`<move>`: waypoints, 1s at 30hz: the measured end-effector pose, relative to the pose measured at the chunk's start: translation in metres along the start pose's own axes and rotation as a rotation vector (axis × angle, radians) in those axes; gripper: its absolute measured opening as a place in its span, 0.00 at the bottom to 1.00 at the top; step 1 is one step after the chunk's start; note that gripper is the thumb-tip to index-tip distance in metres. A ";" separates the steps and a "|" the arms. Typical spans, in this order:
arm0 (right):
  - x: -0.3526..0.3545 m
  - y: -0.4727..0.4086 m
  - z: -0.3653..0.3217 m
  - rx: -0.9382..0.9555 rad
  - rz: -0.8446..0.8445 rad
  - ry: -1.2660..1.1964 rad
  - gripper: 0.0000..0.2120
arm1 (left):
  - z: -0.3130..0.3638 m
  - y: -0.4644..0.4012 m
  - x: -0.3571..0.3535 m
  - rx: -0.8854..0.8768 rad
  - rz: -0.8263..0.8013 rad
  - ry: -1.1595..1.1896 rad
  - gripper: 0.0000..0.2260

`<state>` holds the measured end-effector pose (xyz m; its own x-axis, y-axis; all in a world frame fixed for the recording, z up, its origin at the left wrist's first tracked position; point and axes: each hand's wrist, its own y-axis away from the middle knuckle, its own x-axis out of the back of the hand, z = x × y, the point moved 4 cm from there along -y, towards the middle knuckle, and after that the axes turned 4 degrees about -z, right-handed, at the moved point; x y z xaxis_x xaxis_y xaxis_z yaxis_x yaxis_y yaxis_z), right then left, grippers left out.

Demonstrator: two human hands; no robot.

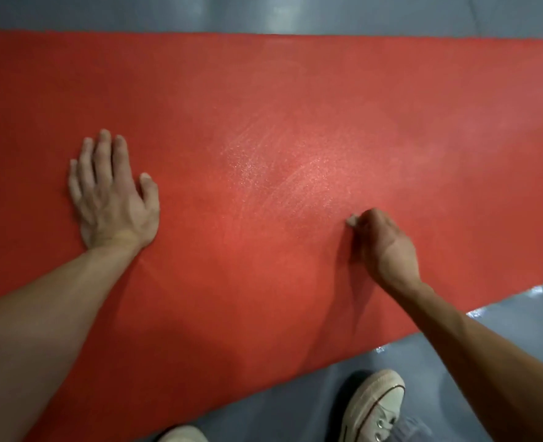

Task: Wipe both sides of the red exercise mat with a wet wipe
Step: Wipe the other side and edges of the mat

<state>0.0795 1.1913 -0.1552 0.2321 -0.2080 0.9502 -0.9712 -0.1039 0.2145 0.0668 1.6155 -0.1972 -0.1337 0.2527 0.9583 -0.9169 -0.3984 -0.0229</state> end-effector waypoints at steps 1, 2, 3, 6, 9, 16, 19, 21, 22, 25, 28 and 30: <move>0.004 0.004 0.014 -0.126 0.047 -0.002 0.11 | 0.000 0.001 -0.001 0.000 -0.002 0.004 0.28; 0.003 0.012 0.018 -0.202 0.063 -0.020 0.10 | 0.000 0.001 -0.001 0.002 -0.007 0.007 0.28; -0.003 0.024 0.012 -0.230 0.055 -0.061 0.07 | 0.000 0.001 -0.001 0.002 -0.010 0.011 0.28; -0.031 0.076 -0.048 -0.028 -0.041 -0.177 0.02 | -0.001 0.002 -0.003 -0.004 -0.009 0.028 0.28; -0.054 0.129 -0.107 0.274 -0.292 -0.169 0.01 | -0.003 0.002 -0.006 -0.014 -0.013 0.030 0.28; -0.002 0.121 -0.077 0.090 -0.290 -0.213 0.13 | -0.013 -0.022 0.004 -0.059 -0.489 -0.059 0.33; 0.050 0.106 -0.059 0.027 -0.201 -0.205 0.13 | 0.001 -0.021 0.033 -0.103 -0.794 -0.149 0.32; 0.088 0.100 -0.054 -0.020 -0.161 -0.222 0.13 | 0.030 0.002 0.055 -0.181 -0.929 -0.057 0.28; 0.111 0.100 -0.055 -0.046 -0.130 -0.237 0.13 | 0.047 0.017 0.068 -0.221 -0.978 0.000 0.26; 0.165 0.093 -0.059 -0.066 -0.106 -0.304 0.09 | 0.096 0.050 0.097 -0.353 -1.037 0.196 0.20; 0.221 0.090 -0.070 -0.074 -0.114 -0.375 0.04 | 0.155 0.060 0.147 -0.456 -0.962 0.420 0.10; 0.257 0.089 -0.081 -0.068 -0.122 -0.483 0.03 | 0.196 0.062 0.186 -0.517 -0.954 0.575 0.04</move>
<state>0.0487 1.2077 0.1260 0.3268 -0.6268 0.7073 -0.9331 -0.0952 0.3467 0.0591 1.4646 0.0358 0.6463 0.6555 0.3907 -0.7616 0.5224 0.3834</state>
